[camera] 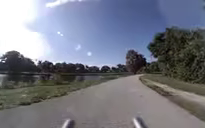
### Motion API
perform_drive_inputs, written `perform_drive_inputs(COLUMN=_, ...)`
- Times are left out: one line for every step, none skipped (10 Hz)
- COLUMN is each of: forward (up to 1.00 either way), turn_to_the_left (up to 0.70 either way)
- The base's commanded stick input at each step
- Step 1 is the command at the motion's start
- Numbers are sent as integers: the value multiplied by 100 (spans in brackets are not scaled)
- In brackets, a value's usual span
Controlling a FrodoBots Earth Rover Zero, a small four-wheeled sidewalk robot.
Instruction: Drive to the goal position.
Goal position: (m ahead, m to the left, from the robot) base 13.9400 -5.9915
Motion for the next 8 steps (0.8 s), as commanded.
perform_drive_inputs(forward=85, turn_to_the_left=0)
perform_drive_inputs(forward=85, turn_to_the_left=0)
perform_drive_inputs(forward=85, turn_to_the_left=0)
perform_drive_inputs(forward=85, turn_to_the_left=0)
perform_drive_inputs(forward=85, turn_to_the_left=0)
perform_drive_inputs(forward=85, turn_to_the_left=0)
perform_drive_inputs(forward=85, turn_to_the_left=0)
perform_drive_inputs(forward=85, turn_to_the_left=0)
